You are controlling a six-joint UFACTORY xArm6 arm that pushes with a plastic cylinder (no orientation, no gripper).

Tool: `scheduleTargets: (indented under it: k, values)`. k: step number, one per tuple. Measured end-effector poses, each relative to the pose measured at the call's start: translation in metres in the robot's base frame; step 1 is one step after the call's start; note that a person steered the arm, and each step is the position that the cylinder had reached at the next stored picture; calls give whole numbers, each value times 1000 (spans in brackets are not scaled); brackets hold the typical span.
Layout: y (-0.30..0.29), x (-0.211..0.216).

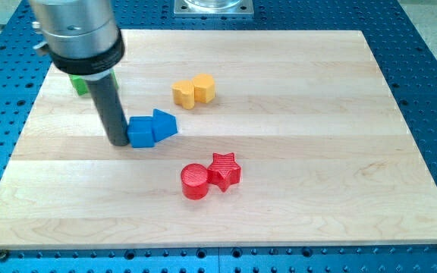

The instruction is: Place the yellow heart to the top of the blue blocks

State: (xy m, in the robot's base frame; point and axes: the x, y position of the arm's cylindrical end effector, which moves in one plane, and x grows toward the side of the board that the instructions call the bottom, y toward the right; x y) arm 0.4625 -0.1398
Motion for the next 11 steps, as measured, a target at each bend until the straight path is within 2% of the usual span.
scheduleTargets:
  k: [1,3,4,6,8,10,11]
  values:
    - [-1,-51]
    - [84,-157]
    - [145,-134]
    - [76,-93]
    - [46,-76]
    - [64,-69]
    - [54,-59]
